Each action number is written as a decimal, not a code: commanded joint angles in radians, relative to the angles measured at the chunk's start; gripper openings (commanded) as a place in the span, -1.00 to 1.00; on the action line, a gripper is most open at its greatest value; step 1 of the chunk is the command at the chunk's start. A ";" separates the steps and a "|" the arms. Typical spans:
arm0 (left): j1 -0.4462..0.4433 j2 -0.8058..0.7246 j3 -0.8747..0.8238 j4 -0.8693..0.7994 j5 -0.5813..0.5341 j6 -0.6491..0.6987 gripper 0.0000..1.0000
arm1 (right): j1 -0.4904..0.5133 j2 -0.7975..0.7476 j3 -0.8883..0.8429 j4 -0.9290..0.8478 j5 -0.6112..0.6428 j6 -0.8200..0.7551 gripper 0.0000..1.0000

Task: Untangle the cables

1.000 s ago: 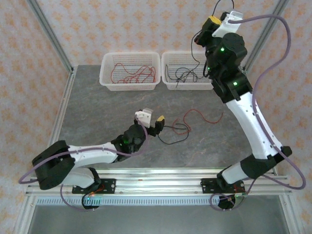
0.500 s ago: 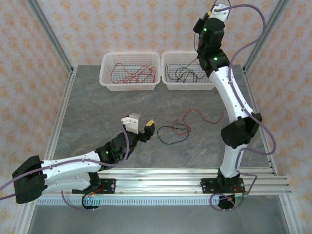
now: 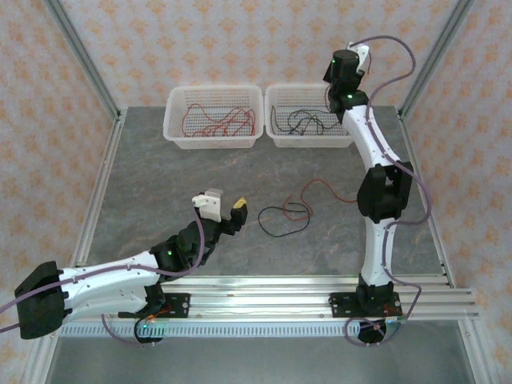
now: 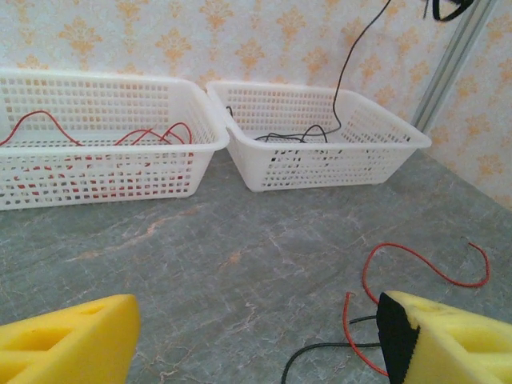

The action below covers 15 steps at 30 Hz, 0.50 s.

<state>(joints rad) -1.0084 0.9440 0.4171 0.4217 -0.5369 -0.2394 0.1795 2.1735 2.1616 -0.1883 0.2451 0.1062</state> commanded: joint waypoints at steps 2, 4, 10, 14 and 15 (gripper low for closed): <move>-0.012 0.026 0.023 -0.019 -0.019 -0.015 0.58 | -0.013 0.128 0.146 -0.207 -0.148 0.073 -1.00; -0.010 0.035 0.027 -0.019 -0.017 -0.015 0.58 | -0.018 0.188 0.219 -0.280 -0.188 0.101 -1.00; -0.013 0.039 0.037 -0.030 -0.017 -0.018 0.58 | -0.051 0.278 0.237 -0.350 -0.325 0.221 -1.00; -0.013 0.035 0.038 -0.038 -0.023 -0.020 0.58 | -0.072 0.312 0.204 -0.352 -0.405 0.282 -1.00; -0.013 0.034 0.038 -0.038 -0.022 -0.020 0.58 | -0.073 0.319 0.199 -0.354 -0.414 0.289 -1.00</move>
<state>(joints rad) -1.0149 0.9844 0.4240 0.4030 -0.5365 -0.2405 0.1223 2.4786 2.3695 -0.5091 -0.0952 0.3267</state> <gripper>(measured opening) 0.790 0.041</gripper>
